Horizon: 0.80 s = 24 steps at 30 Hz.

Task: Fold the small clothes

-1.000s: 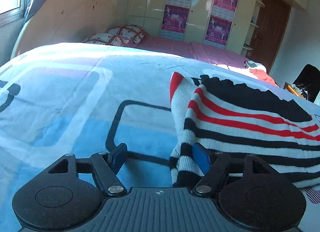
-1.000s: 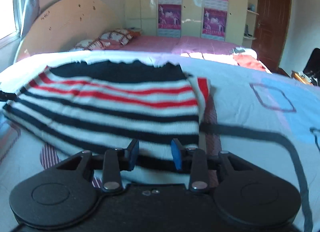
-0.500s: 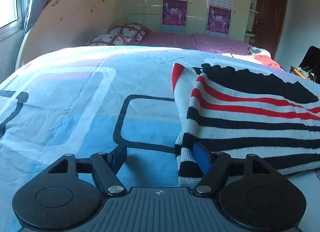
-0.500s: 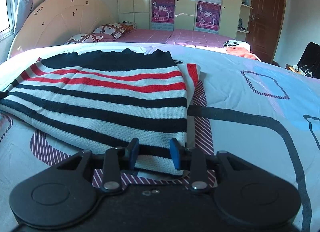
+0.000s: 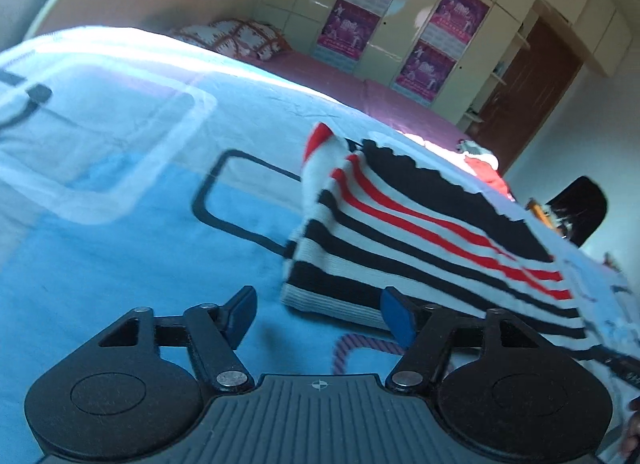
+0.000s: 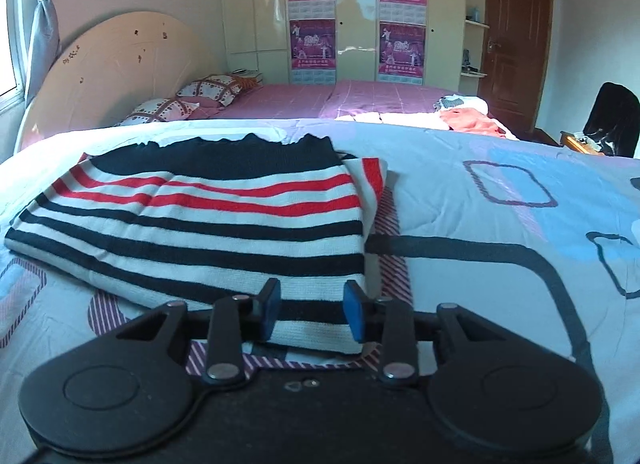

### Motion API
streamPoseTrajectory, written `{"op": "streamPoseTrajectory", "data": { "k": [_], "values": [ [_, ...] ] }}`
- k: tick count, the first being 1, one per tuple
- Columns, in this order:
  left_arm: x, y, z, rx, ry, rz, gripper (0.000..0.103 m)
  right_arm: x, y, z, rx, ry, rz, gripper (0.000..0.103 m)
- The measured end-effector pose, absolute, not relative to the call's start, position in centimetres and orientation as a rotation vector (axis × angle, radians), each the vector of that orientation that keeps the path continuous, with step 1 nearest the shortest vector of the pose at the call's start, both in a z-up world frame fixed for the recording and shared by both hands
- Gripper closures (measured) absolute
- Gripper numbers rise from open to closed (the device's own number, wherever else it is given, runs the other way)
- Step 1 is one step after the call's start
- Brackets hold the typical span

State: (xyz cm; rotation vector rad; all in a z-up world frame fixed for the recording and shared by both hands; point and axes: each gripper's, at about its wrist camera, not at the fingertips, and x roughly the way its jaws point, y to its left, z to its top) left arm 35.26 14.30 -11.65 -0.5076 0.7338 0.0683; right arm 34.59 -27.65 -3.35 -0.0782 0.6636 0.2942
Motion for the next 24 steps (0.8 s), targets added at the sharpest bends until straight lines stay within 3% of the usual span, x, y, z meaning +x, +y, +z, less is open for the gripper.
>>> {"op": "streamPoseTrajectory", "data": {
  "k": [3, 11, 14, 21, 24],
  "values": [
    [36.8, 13.6, -13.7, -0.582, 0.816, 0.086, 0.050, 34.9, -27.0, -3.8, -0.093, 0.680, 0.308, 0.076],
    [36.8, 15.9, -16.0, -0.975, 0.720, 0.074, 0.053, 35.7, -27.2, -5.3, -0.067, 0.753, 0.236, 0.076],
    [36.2, 14.9, -17.0, -1.047, 0.725, 0.027, 0.068, 35.1, -27.0, -4.6, -0.038, 0.729, 0.247, 0.074],
    [38.0, 14.2, -18.9, -1.141, 0.624, 0.092, 0.069, 35.3, -25.6, -4.1, -0.075, 0.696, 0.259, 0.075],
    [39.5, 14.2, -19.5, -1.162, 0.593, 0.090, 0.069, 36.9, -26.8, -5.5, -0.052, 0.759, 0.179, 0.080]
  ]
}}
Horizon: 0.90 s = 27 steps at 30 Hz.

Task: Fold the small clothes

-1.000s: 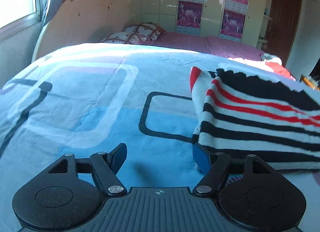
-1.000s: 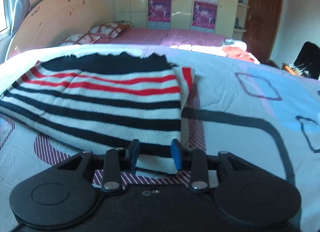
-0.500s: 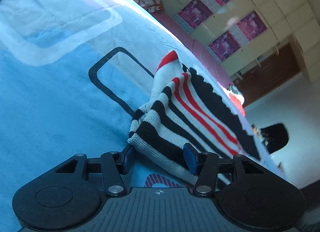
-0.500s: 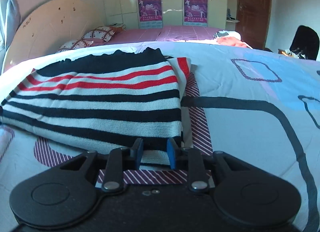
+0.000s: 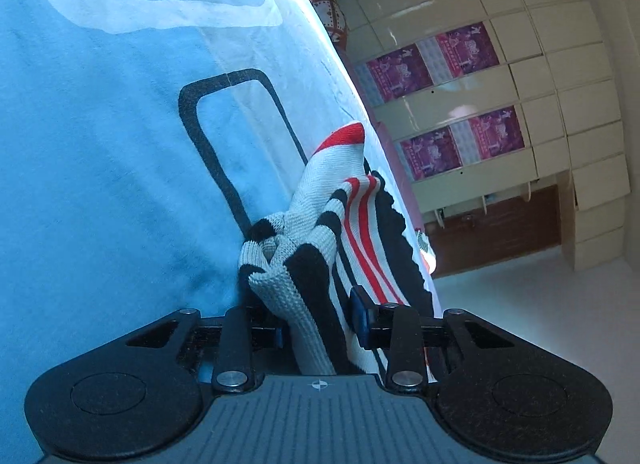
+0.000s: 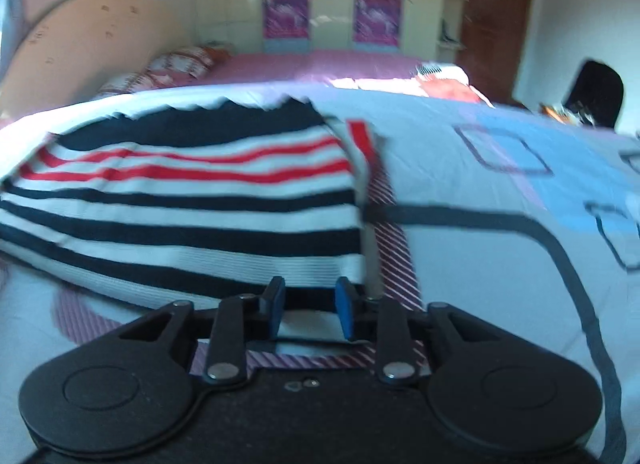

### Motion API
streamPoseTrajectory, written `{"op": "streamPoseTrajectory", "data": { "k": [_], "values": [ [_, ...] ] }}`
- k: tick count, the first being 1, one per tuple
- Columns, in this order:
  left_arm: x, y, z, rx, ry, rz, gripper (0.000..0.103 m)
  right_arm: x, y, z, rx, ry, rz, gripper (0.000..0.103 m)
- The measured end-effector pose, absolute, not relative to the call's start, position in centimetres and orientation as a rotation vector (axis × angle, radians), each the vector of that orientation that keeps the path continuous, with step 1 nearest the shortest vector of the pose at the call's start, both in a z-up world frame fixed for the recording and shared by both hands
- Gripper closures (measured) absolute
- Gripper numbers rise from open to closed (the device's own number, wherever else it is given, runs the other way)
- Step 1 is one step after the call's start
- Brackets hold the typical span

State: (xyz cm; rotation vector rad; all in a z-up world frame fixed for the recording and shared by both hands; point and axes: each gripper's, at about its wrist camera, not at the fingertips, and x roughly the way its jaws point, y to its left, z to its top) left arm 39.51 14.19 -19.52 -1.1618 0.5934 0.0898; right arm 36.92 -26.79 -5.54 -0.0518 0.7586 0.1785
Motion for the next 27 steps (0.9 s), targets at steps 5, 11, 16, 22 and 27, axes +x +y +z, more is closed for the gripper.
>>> {"op": "streamPoseTrajectory", "data": {
  "k": [5, 11, 16, 22, 27],
  "values": [
    [40.2, 14.2, -20.2, -1.135, 0.562, 0.085, 0.087, 36.7, -25.4, -4.3, -0.077, 0.738, 0.203, 0.078],
    [39.2, 14.7, -20.7, -1.141, 0.489, 0.054, 0.087, 38.0, -23.0, -3.4, -0.034, 0.728, 0.305, 0.082],
    [40.5, 15.0, -20.8, -1.141, 0.495, 0.061, 0.083, 39.6, -21.1, -3.0, 0.015, 0.719, 0.339, 0.083],
    [41.5, 15.0, -21.1, -1.173, 0.487, 0.089, 0.083, 41.3, -19.0, -3.0, 0.064, 0.717, 0.383, 0.083],
    [41.3, 14.9, -21.4, -1.176, 0.459, 0.069, 0.085, 42.6, -16.8, -3.2, 0.054, 0.724, 0.411, 0.085]
  ]
}}
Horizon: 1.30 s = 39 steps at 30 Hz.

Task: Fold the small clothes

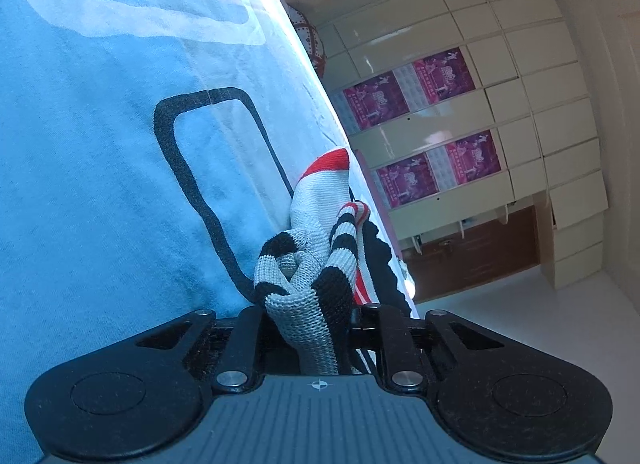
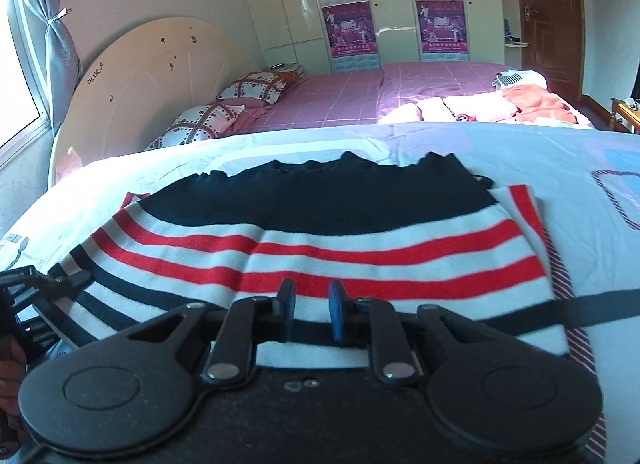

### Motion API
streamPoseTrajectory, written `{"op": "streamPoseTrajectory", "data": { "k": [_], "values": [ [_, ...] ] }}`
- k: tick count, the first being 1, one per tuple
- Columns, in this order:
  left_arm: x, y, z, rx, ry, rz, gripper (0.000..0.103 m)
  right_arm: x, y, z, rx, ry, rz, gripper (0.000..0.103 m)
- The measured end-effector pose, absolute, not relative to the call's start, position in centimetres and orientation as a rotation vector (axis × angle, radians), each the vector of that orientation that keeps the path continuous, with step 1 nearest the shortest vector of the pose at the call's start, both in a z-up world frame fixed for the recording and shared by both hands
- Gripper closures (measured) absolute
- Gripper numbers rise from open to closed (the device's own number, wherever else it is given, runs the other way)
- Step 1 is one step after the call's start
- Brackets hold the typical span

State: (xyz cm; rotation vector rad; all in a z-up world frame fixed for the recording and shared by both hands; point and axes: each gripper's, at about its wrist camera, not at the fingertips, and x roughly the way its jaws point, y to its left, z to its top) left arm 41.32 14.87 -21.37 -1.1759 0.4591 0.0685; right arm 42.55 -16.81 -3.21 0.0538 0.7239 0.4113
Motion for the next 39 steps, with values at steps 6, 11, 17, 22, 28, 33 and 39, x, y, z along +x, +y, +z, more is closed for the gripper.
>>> {"op": "streamPoseTrajectory", "data": {
  "k": [6, 11, 17, 22, 28, 33, 39],
  "values": [
    [39.9, 15.2, -22.2, -1.222, 0.404, 0.019, 0.086, 43.1, -14.7, -3.3, 0.025, 0.718, 0.443, 0.088],
    [39.6, 15.6, -22.8, -1.285, 0.388, -0.006, 0.086, 43.7, -13.6, -4.4, -0.009, 0.745, 0.434, 0.090],
    [39.8, 15.6, -23.1, -1.261, 0.399, -0.009, 0.086, 43.7, -13.1, -5.1, -0.030, 0.758, 0.406, 0.088],
    [39.6, 15.5, -22.6, -1.241, 0.403, -0.018, 0.086, 43.9, -12.5, -5.2, -0.033, 0.767, 0.430, 0.088],
    [40.1, 15.7, -22.1, -1.224, 0.417, -0.016, 0.086, 43.6, -11.4, -5.4, -0.106, 0.756, 0.414, 0.088],
    [40.3, 15.5, -21.4, -1.178, 0.418, -0.010, 0.086, 43.4, -10.8, -5.6, -0.151, 0.754, 0.429, 0.086],
    [41.0, 15.0, -18.5, -1.088, 0.392, -0.047, 0.086, 42.9, -11.5, -6.5, -0.145, 0.702, 0.447, 0.086]
  ]
}}
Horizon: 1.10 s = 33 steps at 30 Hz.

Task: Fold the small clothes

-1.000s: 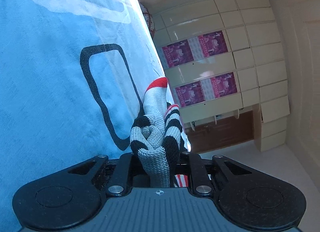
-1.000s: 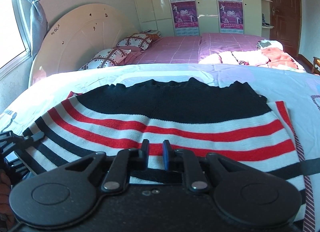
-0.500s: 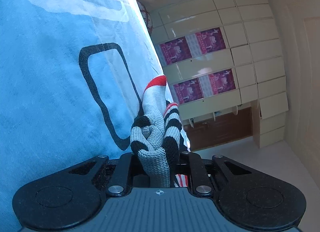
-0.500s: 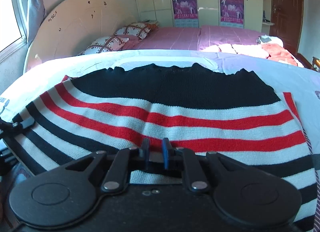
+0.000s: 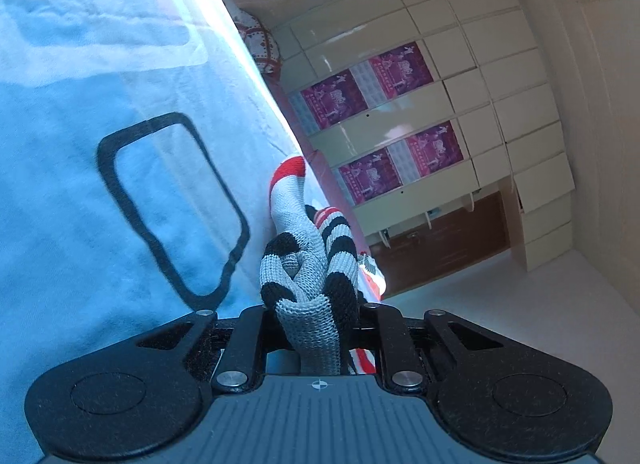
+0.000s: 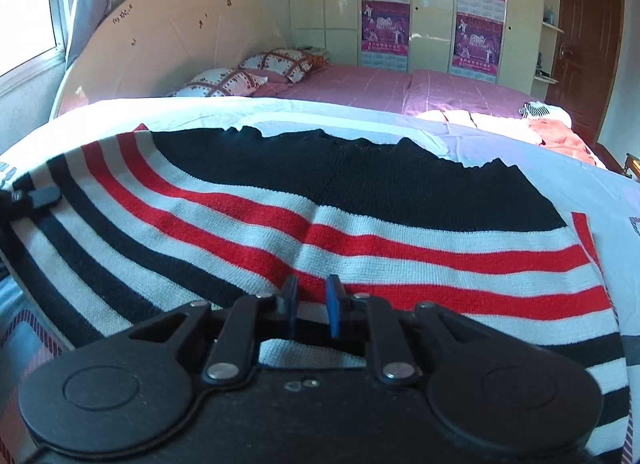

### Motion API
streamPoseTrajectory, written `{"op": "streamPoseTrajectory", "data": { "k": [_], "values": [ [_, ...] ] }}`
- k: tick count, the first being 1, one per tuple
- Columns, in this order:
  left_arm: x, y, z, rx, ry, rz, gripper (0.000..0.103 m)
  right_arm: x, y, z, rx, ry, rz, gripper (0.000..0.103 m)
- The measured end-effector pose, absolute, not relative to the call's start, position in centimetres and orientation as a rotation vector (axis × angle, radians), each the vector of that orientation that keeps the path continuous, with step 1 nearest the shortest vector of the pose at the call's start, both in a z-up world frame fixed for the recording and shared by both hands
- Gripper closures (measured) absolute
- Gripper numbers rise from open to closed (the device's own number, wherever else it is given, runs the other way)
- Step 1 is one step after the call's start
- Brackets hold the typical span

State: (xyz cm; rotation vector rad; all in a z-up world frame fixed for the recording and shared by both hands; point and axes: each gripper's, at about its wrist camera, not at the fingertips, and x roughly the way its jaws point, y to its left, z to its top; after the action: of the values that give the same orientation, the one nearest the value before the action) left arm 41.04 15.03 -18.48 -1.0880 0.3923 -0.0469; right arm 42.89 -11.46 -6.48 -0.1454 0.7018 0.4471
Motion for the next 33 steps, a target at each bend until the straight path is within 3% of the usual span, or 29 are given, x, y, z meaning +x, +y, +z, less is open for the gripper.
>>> {"op": "streamPoseTrajectory", "data": {
  "k": [14, 22, 23, 25, 26, 27, 28, 29, 33],
  "values": [
    [44.7, 7.6, -7.1, -0.809, 0.374, -0.206, 0.086, 41.7, -12.6, -7.1, -0.210, 0.590, 0.545, 0.088],
    [47.3, -4.3, -5.3, -0.538, 0.570, -0.390, 0.086, 40.9, -29.5, -5.4, 0.384, 0.618, 0.356, 0.072],
    [47.8, -6.2, -6.2, -0.510, 0.630, -0.411, 0.086, 40.8, -31.5, -5.5, 0.443, 0.637, 0.346, 0.067],
    [48.5, -9.9, -8.3, -0.406, 0.755, -0.402, 0.086, 40.3, -35.4, -5.8, 0.584, 0.660, 0.340, 0.046],
    [48.2, -11.4, -8.7, -0.344, 0.775, -0.371, 0.080, 40.0, -37.0, -5.7, 0.642, 0.652, 0.329, 0.031],
    [47.2, -12.2, -8.2, -0.302, 0.737, -0.360, 0.073, 39.5, -38.7, -5.5, 0.693, 0.630, 0.315, 0.027],
    [46.3, -12.4, -7.4, -0.298, 0.711, -0.378, 0.054, 39.1, -40.0, -5.3, 0.731, 0.607, 0.312, 0.027],
    [45.5, -12.1, -6.5, -0.319, 0.690, -0.393, 0.049, 38.8, -41.1, -5.1, 0.761, 0.589, 0.322, 0.027],
    [41.8, -8.3, -2.3, -0.357, 0.598, -0.370, 0.049, 38.7, -42.4, -4.5, 0.847, 0.581, 0.401, 0.028]
  ]
}}
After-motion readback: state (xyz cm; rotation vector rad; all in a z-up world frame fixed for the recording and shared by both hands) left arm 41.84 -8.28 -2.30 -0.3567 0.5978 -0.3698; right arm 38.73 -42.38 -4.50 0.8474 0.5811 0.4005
